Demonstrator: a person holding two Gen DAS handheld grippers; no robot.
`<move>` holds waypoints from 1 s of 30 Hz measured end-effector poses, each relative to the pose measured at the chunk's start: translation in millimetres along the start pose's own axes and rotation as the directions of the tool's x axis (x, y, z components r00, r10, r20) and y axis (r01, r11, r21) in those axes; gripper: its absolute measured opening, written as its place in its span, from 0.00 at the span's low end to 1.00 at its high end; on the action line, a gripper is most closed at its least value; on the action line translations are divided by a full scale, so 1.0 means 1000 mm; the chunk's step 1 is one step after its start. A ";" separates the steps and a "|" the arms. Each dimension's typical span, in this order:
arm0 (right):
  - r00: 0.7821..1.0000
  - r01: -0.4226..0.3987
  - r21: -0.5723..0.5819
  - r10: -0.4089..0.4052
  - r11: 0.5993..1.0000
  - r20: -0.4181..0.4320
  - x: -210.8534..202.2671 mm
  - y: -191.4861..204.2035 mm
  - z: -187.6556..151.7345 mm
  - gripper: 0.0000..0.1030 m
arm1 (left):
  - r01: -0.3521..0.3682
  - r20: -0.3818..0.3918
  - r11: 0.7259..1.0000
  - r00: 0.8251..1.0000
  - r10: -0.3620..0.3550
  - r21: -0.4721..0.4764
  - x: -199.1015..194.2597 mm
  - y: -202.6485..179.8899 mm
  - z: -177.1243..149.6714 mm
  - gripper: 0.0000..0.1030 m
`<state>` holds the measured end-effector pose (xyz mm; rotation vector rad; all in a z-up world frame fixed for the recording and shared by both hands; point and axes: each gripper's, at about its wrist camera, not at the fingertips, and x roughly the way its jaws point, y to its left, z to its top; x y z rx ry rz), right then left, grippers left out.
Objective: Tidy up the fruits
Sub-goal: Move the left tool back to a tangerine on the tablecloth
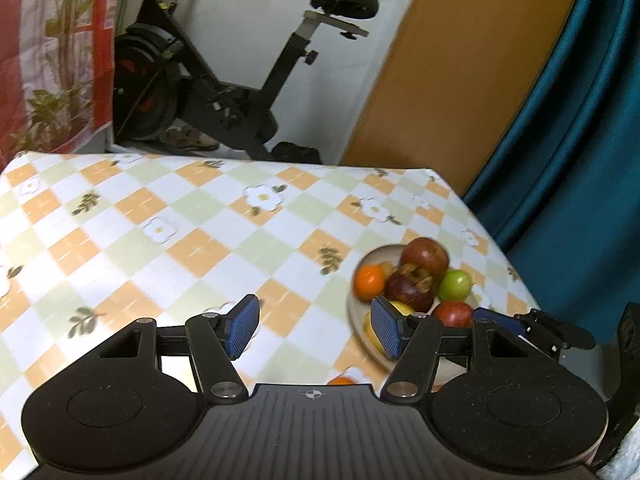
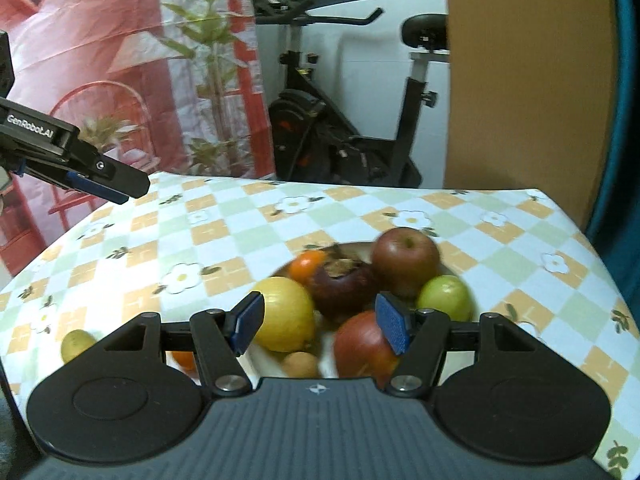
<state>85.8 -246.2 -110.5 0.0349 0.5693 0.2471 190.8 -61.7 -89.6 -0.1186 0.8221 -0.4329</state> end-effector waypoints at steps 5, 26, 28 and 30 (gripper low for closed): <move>0.998 -0.052 -0.039 0.051 0.998 -0.028 0.007 0.022 -0.003 0.63 | -0.018 -0.016 1.000 1.000 0.018 -0.019 -0.005 0.014 -0.014 0.62; 0.958 -0.240 -0.094 0.219 0.966 -0.187 0.034 0.077 -0.034 0.54 | -0.041 -0.060 0.999 0.997 0.040 -0.014 0.002 0.023 -0.042 0.60; 0.954 -0.247 -0.089 0.226 0.965 -0.199 0.036 0.077 -0.036 0.52 | -0.044 -0.064 0.999 0.997 0.043 -0.003 0.003 0.021 -0.043 0.60; 0.950 -0.253 -0.079 0.232 0.964 -0.210 0.039 0.077 -0.039 0.50 | -0.046 -0.069 0.999 0.997 0.046 0.005 0.005 0.019 -0.044 0.60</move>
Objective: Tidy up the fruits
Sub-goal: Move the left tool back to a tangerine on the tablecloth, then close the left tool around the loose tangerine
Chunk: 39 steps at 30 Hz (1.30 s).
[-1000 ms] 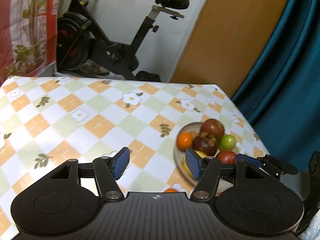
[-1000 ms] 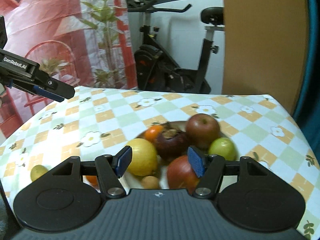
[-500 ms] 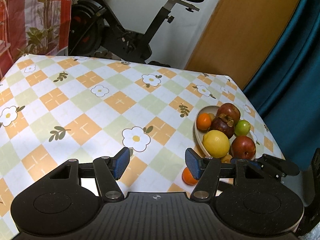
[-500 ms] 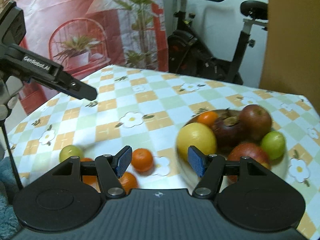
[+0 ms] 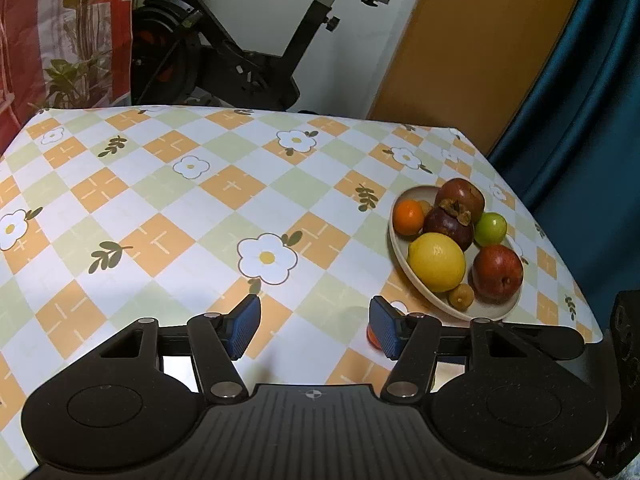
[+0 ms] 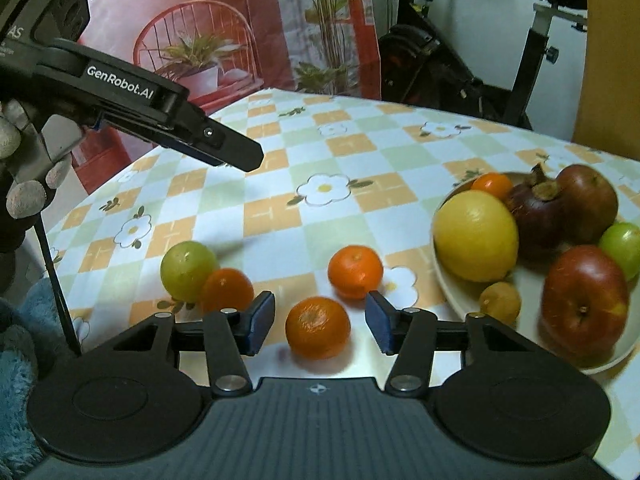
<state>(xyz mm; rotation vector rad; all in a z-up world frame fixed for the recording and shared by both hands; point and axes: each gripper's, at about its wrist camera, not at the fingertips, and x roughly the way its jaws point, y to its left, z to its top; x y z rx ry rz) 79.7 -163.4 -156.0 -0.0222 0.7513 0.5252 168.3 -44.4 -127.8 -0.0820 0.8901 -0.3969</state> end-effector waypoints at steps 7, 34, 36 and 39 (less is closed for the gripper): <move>1.000 -0.019 0.021 0.020 1.000 -0.023 0.006 -0.003 -0.007 0.40 | 0.000 -0.021 1.000 1.000 0.000 0.026 0.007 -0.008 -0.002 0.60; 0.975 0.148 0.256 -0.183 0.955 0.123 -0.073 -0.090 -0.026 0.39 | 0.028 -0.170 0.994 0.985 -0.011 0.102 0.080 -0.056 -0.008 0.55; 0.977 0.130 0.281 -0.171 0.951 0.126 -0.074 -0.095 -0.027 0.39 | 0.022 -0.176 0.994 0.984 -0.003 0.109 0.082 -0.057 -0.010 0.51; 0.978 0.127 0.282 -0.167 0.951 0.125 -0.074 -0.096 -0.027 0.39 | 0.005 -0.172 0.993 0.985 0.016 0.117 0.085 -0.058 -0.011 0.50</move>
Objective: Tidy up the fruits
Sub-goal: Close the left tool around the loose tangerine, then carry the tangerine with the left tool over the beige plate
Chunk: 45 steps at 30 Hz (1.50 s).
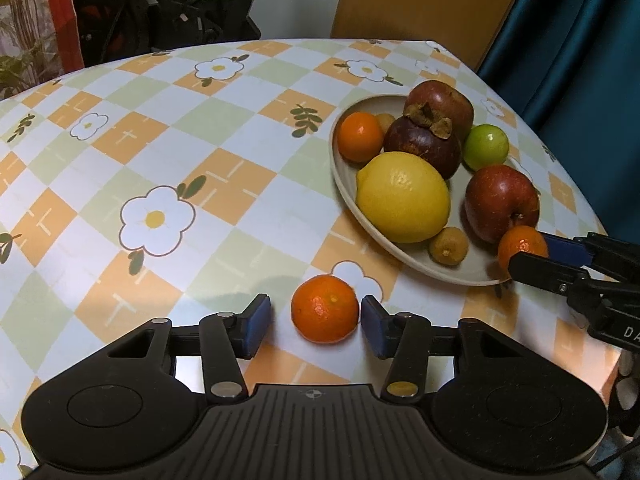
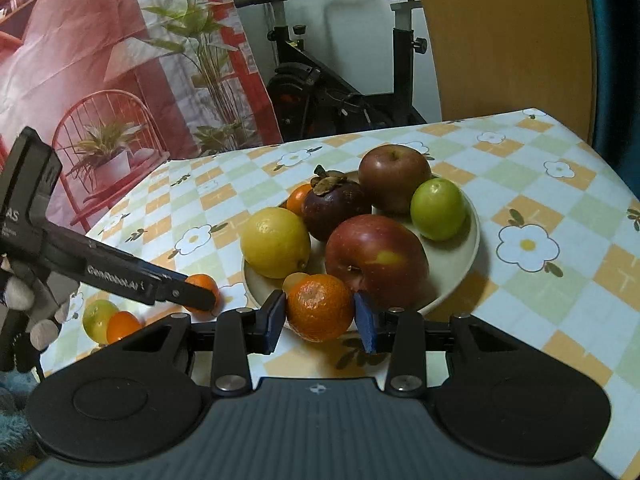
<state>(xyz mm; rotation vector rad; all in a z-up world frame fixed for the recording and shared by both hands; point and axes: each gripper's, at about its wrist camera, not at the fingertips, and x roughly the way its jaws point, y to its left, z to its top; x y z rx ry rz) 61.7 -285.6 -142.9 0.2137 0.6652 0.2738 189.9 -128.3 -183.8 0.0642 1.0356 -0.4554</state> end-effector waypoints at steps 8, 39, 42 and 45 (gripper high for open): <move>1.000 0.023 -0.014 -0.023 1.000 -0.011 0.002 -0.001 0.001 0.39 | 0.005 0.003 1.000 1.000 -0.005 0.029 0.001 -0.006 0.000 0.37; 0.990 0.144 -0.085 -0.143 0.986 0.009 0.000 -0.002 0.002 0.39 | 0.114 0.139 0.988 0.982 -0.128 0.104 -0.035 -0.051 0.031 0.37; 0.990 0.145 -0.085 -0.144 0.986 0.012 0.001 -0.002 0.002 0.39 | 0.121 0.137 0.984 0.981 -0.139 0.132 -0.028 -0.064 0.039 0.37; 0.990 0.143 -0.081 -0.142 0.986 0.014 0.001 -0.002 0.001 0.39 | 0.123 0.130 0.980 0.981 -0.144 0.158 -0.019 -0.076 0.046 0.37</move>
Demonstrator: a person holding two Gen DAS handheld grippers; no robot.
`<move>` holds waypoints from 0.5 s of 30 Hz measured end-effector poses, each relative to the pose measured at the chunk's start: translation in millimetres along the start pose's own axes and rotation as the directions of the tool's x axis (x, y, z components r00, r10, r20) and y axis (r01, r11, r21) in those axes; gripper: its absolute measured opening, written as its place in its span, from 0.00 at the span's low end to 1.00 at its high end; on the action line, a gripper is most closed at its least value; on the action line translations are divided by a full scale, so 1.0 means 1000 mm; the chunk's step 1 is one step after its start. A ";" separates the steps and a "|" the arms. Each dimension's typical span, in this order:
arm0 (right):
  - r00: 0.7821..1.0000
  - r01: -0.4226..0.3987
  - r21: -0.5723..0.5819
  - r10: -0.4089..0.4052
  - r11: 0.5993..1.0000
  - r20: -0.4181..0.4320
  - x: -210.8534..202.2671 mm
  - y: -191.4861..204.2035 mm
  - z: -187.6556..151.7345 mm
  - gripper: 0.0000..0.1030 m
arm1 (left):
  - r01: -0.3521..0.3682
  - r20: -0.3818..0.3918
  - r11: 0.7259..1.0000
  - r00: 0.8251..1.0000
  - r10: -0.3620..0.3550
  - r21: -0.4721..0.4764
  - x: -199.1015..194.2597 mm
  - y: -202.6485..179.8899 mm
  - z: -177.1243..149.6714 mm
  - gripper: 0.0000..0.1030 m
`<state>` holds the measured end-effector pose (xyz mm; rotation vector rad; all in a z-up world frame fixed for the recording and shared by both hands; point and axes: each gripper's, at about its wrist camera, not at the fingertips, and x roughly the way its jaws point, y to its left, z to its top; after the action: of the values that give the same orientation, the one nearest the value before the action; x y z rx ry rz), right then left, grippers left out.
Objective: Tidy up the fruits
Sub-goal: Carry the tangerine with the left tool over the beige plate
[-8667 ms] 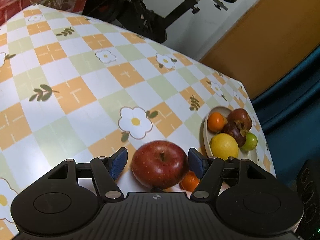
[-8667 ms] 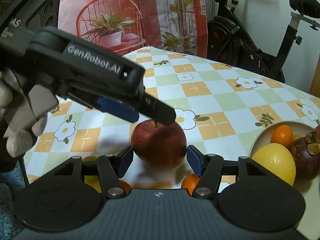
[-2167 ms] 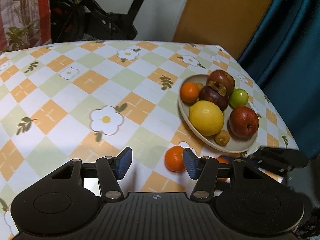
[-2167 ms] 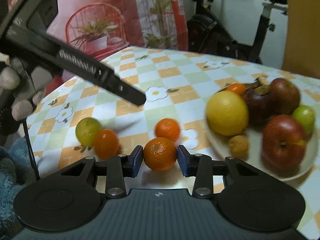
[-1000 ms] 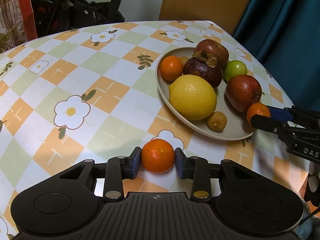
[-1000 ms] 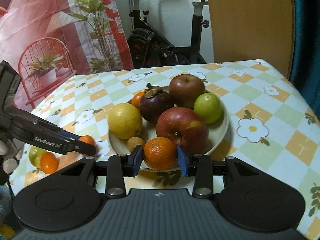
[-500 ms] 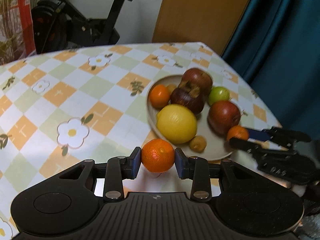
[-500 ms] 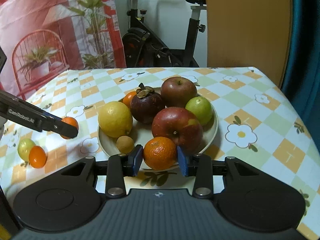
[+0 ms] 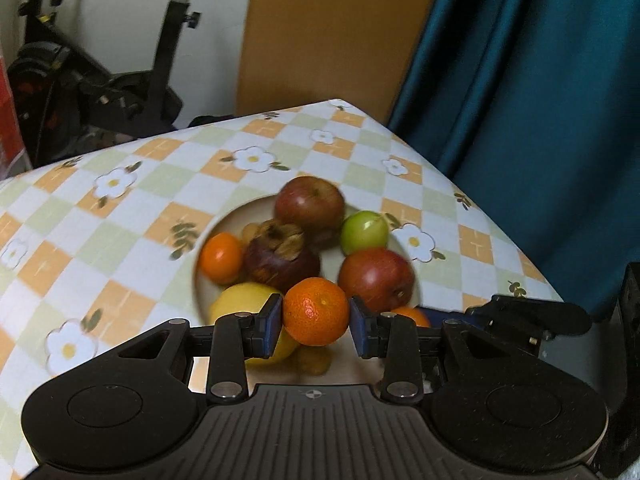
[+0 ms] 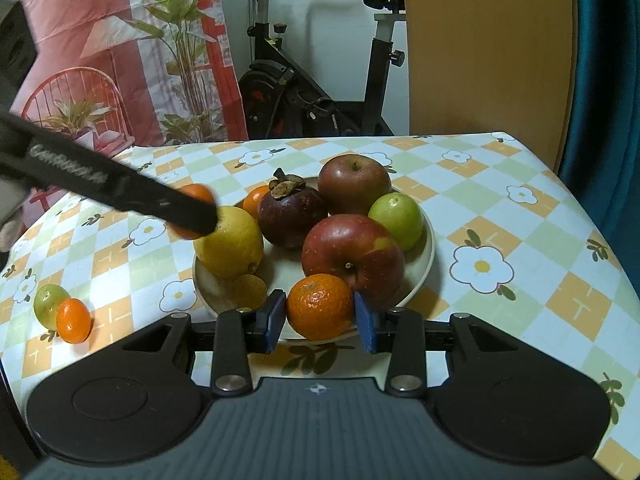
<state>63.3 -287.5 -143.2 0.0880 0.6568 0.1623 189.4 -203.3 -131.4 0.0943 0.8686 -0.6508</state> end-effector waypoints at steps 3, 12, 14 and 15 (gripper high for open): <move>1.000 -0.009 0.005 0.009 1.000 -0.007 0.002 0.000 -0.001 0.39 | 0.002 -0.012 1.000 1.000 -0.001 0.025 0.011 -0.007 0.003 0.37; 1.000 -0.013 0.005 0.013 1.000 -0.005 0.003 0.001 -0.003 0.39 | -0.018 -0.048 0.999 0.999 0.020 0.039 0.029 -0.010 0.003 0.37; 1.000 -0.014 0.006 0.014 1.000 -0.005 0.004 0.000 -0.003 0.39 | -0.016 -0.056 0.999 0.998 0.018 0.036 0.030 -0.010 0.004 0.37; 1.000 -0.014 0.006 0.014 1.000 -0.005 0.004 0.000 -0.004 0.39 | -0.018 -0.059 0.999 0.998 0.020 0.034 0.032 -0.010 0.004 0.37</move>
<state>64.3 -286.2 -148.3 0.0980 0.6619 0.1736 201.2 -228.1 -150.3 0.1525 0.9128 -0.6480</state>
